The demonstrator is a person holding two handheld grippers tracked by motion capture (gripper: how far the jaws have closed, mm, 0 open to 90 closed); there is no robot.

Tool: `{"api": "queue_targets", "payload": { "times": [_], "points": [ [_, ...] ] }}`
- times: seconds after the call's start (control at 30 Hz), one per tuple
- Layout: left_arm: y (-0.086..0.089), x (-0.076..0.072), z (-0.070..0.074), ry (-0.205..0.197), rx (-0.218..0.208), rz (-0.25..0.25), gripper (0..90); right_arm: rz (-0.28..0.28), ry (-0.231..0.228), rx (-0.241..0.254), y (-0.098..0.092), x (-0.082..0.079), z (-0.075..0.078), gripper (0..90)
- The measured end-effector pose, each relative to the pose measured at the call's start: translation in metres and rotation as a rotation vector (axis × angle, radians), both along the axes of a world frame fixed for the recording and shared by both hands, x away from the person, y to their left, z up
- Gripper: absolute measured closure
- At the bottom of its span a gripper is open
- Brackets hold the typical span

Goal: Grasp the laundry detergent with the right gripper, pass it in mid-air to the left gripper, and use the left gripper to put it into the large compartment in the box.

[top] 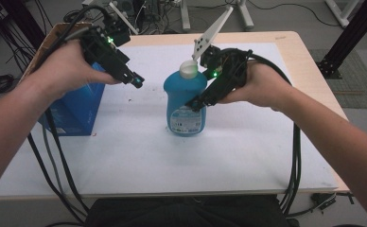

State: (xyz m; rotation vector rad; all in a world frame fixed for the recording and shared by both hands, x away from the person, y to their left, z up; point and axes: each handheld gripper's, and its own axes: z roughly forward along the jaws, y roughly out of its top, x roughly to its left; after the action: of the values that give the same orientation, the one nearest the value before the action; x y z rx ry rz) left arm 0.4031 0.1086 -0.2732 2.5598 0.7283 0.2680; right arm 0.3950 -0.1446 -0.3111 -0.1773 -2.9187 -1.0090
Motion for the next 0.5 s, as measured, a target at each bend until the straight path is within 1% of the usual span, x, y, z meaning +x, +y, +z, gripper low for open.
{"api": "queue_targets", "payload": {
  "times": [0.1,0.17,0.2,0.23,0.27,0.3,0.33,0.37,0.4,0.47,0.5],
  "points": [
    [-0.004,-0.003,0.020,-0.013,-0.014,-0.076,20.7,0.008,-0.002,-0.002,0.000,0.004,0.014,46.5],
    [-0.007,-0.006,0.036,-0.010,-0.032,-0.133,20.6,0.017,-0.004,0.003,-0.001,0.006,0.023,46.5],
    [-0.009,-0.008,0.043,-0.005,-0.053,-0.164,20.7,0.018,-0.006,0.008,-0.001,0.007,0.028,46.6],
    [-0.011,-0.009,0.051,0.002,-0.060,-0.191,20.7,0.024,-0.009,0.007,-0.001,0.008,0.032,46.6],
    [-0.014,-0.010,0.058,-0.001,-0.049,-0.217,20.6,0.026,-0.009,0.009,0.000,0.009,0.037,46.6],
    [-0.017,-0.012,0.066,-0.005,-0.027,-0.247,20.6,0.032,-0.010,0.012,0.001,0.010,0.041,46.6],
    [-0.021,-0.013,0.073,-0.004,-0.018,-0.272,20.6,0.037,-0.012,0.013,0.002,0.010,0.046,46.7],
    [-0.024,-0.013,0.080,0.000,-0.016,-0.296,20.6,0.045,-0.012,0.016,0.004,0.011,0.050,46.7],
    [-0.026,-0.013,0.086,0.008,-0.031,-0.314,20.7,0.054,-0.016,0.012,0.005,0.011,0.055,46.6],
    [-0.031,-0.013,0.097,0.024,-0.044,-0.344,20.7,0.065,-0.024,0.014,0.008,0.011,0.063,46.9],
    [-0.034,-0.012,0.101,0.024,-0.034,-0.358,20.7,0.075,-0.031,0.013,0.010,0.010,0.067,46.9]
  ]
}}
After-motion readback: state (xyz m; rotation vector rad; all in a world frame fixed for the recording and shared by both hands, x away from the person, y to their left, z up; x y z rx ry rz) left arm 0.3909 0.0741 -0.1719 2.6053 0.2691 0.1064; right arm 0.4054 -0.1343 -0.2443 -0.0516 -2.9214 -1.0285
